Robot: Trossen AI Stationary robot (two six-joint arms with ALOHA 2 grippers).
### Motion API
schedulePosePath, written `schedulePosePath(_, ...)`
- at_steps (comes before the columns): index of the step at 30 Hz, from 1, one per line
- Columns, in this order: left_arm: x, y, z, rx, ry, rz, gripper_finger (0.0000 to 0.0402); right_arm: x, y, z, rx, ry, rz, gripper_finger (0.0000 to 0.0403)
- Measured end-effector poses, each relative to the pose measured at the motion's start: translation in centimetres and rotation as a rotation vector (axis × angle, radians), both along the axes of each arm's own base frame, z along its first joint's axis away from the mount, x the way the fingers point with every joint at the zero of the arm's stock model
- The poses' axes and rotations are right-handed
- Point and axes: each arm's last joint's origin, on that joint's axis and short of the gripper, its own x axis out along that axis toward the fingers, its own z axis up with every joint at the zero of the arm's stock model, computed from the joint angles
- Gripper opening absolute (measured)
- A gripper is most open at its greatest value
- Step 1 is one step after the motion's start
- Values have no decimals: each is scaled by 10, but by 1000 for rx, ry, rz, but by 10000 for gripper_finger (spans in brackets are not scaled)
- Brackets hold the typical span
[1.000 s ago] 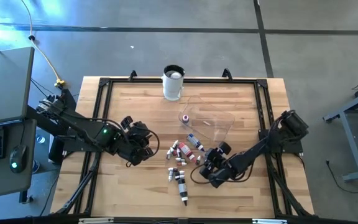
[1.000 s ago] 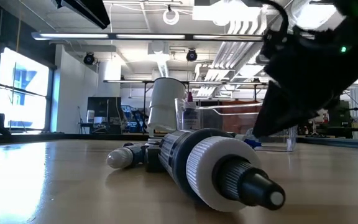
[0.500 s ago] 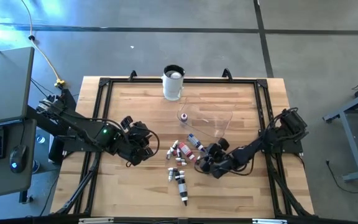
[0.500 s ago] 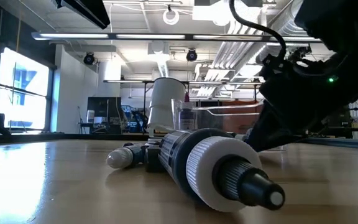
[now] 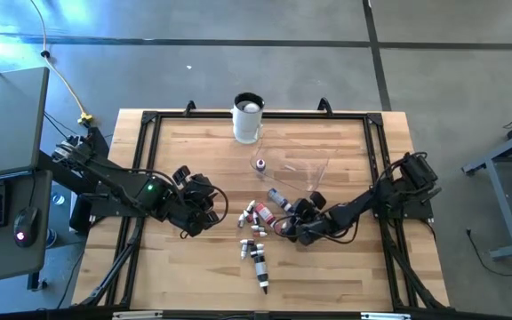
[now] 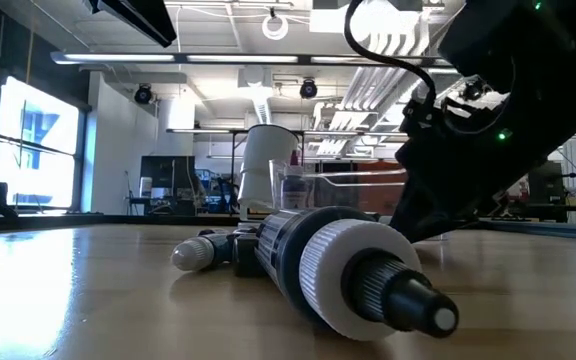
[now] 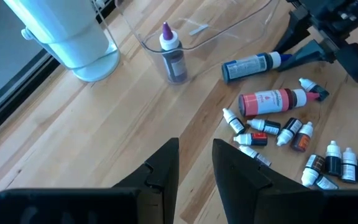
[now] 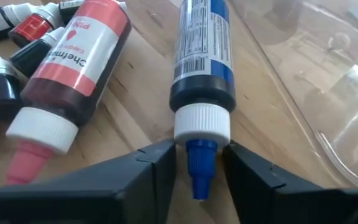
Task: Pick & Place food coloring
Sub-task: Put the large blue food coloring bottle into the transparent container
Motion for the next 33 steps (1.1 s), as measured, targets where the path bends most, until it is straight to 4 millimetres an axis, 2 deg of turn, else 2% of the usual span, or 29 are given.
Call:
schedulePosePath(8, 0, 0, 0, -1, 1, -1, 95, -4, 11, 2, 29, -4, 47, 20)
schedulePosePath(10, 0, 0, 0, -1, 1, -1, 95, -5, 15, 6, 53, -10, 72, 10)
schedulePosePath(15, 0, 0, 0, -1, 1, -1, 95, -5, 18, 20, 54, -59, 88, 34)
schedulePosePath(20, 0, 0, 0, -9, 4, -5, 95, -6, 19, 19, 38, -18, 154, 67)
schedulePosePath(33, 0, 0, 0, -14, 8, -7, 95, -5, 16, 19, -40, -14, 149, 120)
